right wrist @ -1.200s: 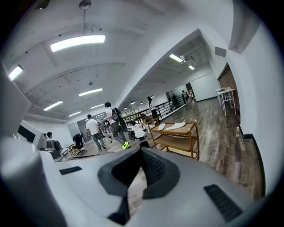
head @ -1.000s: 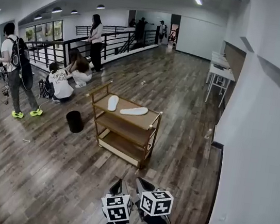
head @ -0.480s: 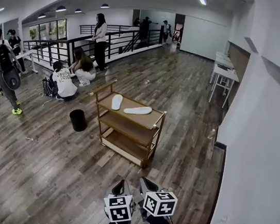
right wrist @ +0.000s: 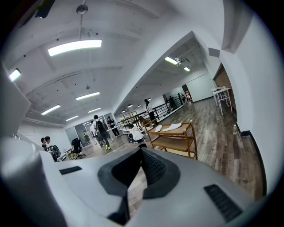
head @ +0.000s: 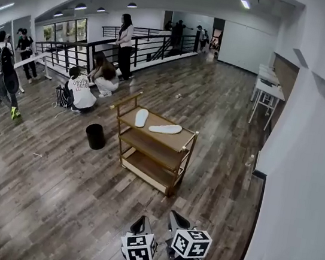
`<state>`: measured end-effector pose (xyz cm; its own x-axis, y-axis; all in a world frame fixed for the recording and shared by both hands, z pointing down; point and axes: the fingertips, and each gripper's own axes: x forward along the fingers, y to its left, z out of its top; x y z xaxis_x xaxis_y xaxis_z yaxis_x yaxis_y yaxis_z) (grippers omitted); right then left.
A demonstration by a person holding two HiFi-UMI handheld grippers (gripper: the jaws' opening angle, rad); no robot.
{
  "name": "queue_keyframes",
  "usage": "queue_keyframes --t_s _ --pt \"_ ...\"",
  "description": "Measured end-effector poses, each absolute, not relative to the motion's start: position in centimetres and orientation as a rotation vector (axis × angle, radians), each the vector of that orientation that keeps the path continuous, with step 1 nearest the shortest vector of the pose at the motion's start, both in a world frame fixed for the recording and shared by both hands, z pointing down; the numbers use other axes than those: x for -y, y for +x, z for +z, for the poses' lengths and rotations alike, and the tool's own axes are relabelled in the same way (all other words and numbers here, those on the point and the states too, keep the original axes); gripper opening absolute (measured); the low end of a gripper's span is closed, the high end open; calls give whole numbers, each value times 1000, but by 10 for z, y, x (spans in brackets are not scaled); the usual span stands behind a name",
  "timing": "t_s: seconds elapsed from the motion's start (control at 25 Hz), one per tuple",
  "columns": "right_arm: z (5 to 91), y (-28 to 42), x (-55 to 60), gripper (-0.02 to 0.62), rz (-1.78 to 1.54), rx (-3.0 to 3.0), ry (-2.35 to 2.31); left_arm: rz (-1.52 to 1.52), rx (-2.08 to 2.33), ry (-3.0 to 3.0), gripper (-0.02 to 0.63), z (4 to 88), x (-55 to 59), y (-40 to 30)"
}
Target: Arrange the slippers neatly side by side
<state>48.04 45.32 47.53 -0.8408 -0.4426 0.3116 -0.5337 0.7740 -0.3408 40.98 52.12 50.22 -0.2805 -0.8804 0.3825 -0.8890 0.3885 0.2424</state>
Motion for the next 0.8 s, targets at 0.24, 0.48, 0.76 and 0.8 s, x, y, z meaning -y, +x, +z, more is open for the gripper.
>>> queue_keyframes --t_s 0.24,0.48,0.76,0.8 --pt "471 486 -455 -3 649 2771 715 -1 2218 1458 -2 501 -531 413" --pt "474 473 -451 -3 612 2787 664 -20 2241 1438 -2 503 -528 407" --pt "478 444 -431 -3 590 2789 653 -18 2232 1440 -2 512 -504 379" --pt "479 438 -424 -3 590 2788 657 -16 2228 1446 -2 513 -497 374"
